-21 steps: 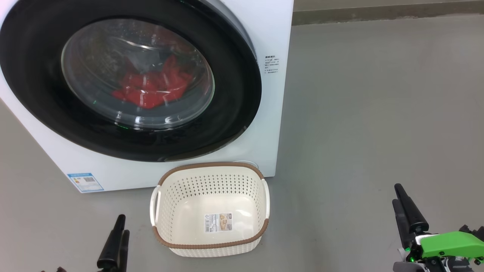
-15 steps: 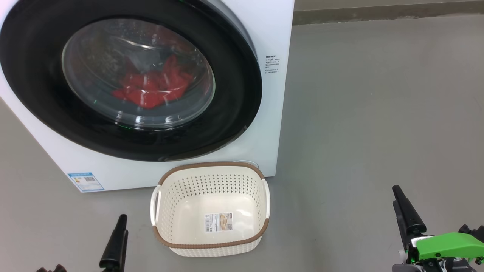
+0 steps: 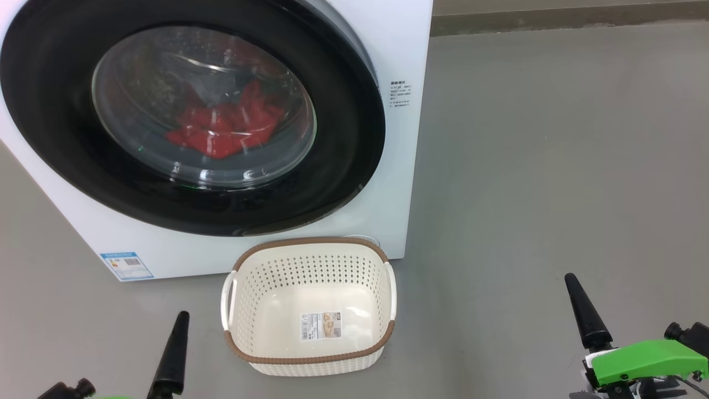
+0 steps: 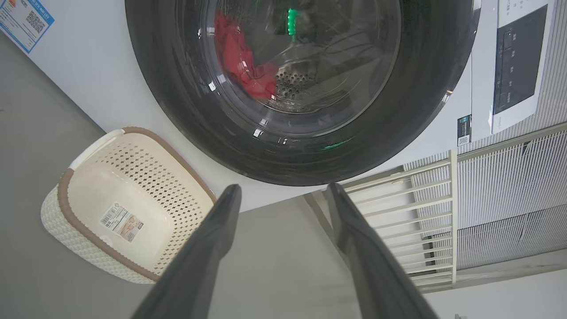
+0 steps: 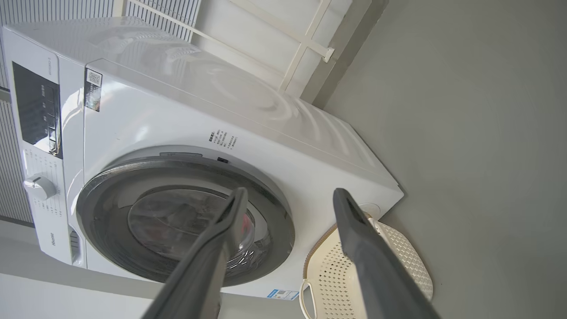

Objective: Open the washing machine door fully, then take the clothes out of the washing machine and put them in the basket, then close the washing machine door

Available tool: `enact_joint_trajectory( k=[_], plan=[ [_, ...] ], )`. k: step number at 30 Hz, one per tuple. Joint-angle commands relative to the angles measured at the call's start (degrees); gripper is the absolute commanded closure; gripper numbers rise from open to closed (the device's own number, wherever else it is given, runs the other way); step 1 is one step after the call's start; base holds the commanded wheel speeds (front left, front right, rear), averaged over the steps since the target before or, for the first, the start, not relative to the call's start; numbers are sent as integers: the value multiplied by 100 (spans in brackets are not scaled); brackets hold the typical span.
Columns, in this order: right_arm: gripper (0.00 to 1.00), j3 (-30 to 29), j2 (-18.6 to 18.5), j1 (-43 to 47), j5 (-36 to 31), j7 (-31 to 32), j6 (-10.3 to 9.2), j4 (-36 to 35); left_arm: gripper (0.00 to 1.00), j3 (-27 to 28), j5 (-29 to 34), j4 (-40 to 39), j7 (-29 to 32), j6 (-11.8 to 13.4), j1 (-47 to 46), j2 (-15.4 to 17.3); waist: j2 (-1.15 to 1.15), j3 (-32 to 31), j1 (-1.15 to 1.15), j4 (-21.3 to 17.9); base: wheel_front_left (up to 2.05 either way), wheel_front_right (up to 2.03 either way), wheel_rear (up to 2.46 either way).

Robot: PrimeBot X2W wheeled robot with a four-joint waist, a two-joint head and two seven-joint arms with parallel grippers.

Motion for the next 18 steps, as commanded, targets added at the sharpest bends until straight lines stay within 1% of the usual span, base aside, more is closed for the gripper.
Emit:
enact_joint_trajectory(
  k=[1,14,15,16,18],
  plan=[
    [0,45,-84,-26,-206,-74,2,-164,0,63,225,-195,-63,-16,-11,64,0,1,-1,0,0,0,0],
    [0,166,-102,47,-1063,-294,2,-166,0,33,1259,-347,-283,-18,87,55,0,1,-1,13,0,0,0],
    [0,201,-109,67,-1309,-361,2,-170,0,32,1551,-388,-351,-19,113,54,0,7,-1,15,0,0,0],
    [0,261,-118,97,-1745,-479,2,-178,0,32,2061,-460,-470,-22,153,55,0,19,-1,14,0,0,0],
    [0,273,-120,106,-1870,-512,2,-183,0,32,2201,-475,-503,-22,165,56,0,21,-1,12,0,0,0]
  ],
)
